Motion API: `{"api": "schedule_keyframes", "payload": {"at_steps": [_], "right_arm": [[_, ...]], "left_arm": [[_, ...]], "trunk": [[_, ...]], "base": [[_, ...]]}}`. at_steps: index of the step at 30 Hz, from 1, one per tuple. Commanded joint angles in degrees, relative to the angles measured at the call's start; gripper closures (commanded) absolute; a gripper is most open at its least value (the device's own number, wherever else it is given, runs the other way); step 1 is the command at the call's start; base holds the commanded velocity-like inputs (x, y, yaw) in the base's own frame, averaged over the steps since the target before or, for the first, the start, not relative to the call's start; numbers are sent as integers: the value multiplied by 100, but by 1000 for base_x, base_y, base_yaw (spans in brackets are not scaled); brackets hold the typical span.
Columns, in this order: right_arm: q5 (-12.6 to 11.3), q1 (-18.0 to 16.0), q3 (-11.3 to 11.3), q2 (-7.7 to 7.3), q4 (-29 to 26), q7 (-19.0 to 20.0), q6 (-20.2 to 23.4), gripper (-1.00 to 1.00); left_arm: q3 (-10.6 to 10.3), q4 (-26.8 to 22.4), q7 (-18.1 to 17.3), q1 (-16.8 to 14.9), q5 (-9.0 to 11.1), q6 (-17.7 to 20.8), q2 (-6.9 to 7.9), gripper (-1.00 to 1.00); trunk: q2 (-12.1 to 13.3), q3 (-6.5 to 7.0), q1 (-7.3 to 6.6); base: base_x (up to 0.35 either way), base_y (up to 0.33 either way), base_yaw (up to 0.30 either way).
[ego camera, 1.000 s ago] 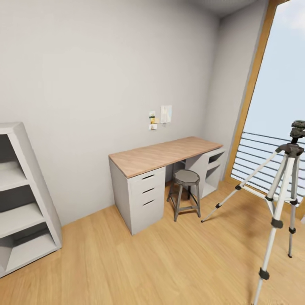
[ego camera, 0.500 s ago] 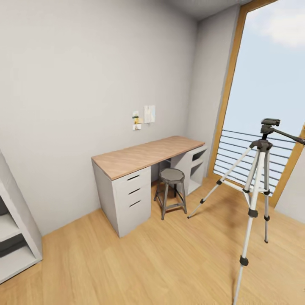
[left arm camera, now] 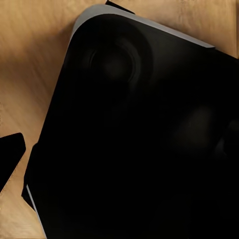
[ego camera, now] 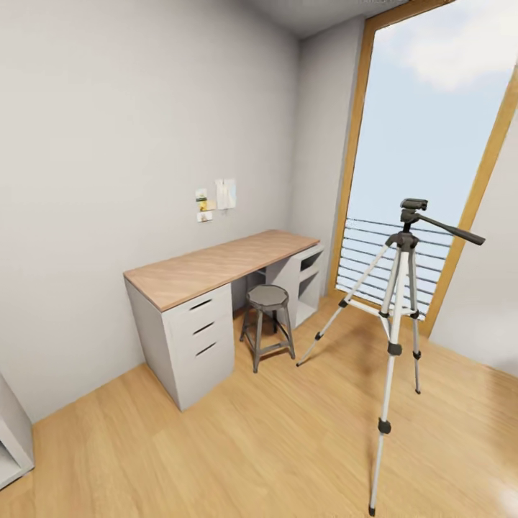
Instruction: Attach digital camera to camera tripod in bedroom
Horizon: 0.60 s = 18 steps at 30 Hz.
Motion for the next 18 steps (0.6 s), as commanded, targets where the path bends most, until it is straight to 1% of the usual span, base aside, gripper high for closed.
{"api": "schedule_keyframes", "payload": {"at_steps": [1, 18], "right_arm": [[-6, 0, -26, 1, -1, -5, -17, -100], [-6, 0, -26, 1, -1, -5, -17, -100]], "left_arm": [[3, -13, -1, 5, 32, -7, 2, -100], [4, -7, -1, 4, 39, -7, -2, -100]], "trunk": [[-2, -3, 0], [-2, -3, 0]], "base": [[0, 0, -244], [0, 0, -244]]}}
